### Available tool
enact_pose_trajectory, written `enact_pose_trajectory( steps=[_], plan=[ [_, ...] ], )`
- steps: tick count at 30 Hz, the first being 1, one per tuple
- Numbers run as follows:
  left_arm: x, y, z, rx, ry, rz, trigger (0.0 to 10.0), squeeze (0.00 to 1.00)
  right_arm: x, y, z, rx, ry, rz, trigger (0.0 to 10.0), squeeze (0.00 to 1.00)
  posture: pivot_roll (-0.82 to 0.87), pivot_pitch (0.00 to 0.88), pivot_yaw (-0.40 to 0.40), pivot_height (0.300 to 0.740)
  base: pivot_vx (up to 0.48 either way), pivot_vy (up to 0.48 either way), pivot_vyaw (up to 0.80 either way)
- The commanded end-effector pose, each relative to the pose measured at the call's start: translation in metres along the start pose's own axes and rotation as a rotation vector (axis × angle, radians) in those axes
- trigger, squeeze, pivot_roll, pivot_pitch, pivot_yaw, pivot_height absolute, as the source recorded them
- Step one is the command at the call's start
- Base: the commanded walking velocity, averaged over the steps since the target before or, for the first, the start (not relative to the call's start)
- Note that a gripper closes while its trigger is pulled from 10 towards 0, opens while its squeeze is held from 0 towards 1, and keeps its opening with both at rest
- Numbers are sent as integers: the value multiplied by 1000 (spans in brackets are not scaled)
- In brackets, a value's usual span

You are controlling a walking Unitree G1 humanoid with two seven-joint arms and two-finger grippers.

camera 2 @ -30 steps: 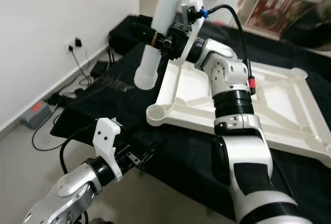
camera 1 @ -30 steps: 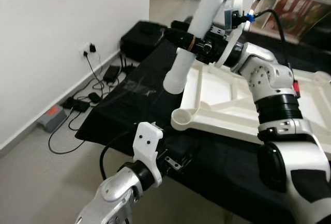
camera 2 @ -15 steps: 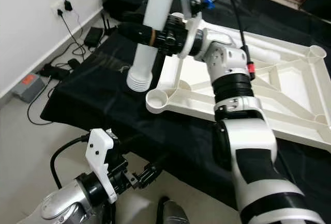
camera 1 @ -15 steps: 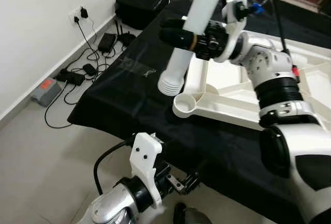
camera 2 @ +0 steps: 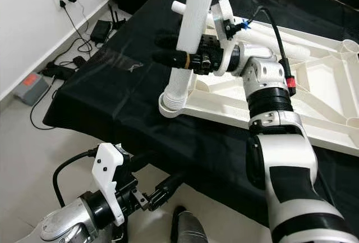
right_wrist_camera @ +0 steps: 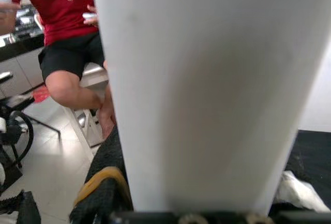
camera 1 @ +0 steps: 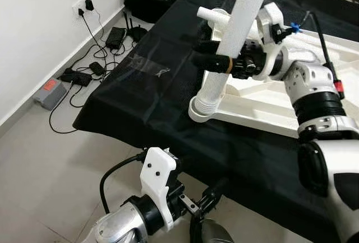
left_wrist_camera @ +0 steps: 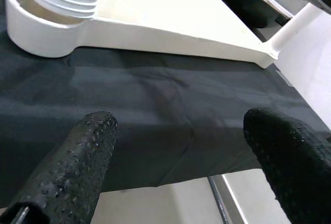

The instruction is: Building children table

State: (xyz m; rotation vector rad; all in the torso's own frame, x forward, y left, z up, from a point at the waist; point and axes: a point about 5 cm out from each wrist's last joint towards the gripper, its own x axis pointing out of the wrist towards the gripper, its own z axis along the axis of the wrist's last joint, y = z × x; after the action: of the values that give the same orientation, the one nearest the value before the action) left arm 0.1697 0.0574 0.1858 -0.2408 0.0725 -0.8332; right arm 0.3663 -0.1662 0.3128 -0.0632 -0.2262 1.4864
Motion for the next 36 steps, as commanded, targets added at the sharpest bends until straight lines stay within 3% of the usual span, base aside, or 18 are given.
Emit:
enact_pose_trajectory(
  steps=[1,10,19,25,36],
  plan=[
    [-2,-3,-2,-5,21,-21,10000,0,-5,3,-1,-13,-11,22,10000,0,189,330,-89,740,0,0,0],
    [-4,-4,2,6,29,-36,10000,0,-5,6,-7,-36,7,30,10000,0,206,342,-73,740,0,0,0],
    [-3,-4,5,5,21,-32,10000,0,17,0,4,-80,-50,22,10000,0,206,351,-79,740,0,0,0],
    [-3,-5,5,5,20,-29,10000,0,20,0,3,-80,-49,36,10000,0,208,350,-86,740,0,0,0],
    [-4,-5,7,13,24,-29,10000,0,13,1,1,-79,-34,36,10000,0,205,357,-85,740,0,0,0]
  ],
)
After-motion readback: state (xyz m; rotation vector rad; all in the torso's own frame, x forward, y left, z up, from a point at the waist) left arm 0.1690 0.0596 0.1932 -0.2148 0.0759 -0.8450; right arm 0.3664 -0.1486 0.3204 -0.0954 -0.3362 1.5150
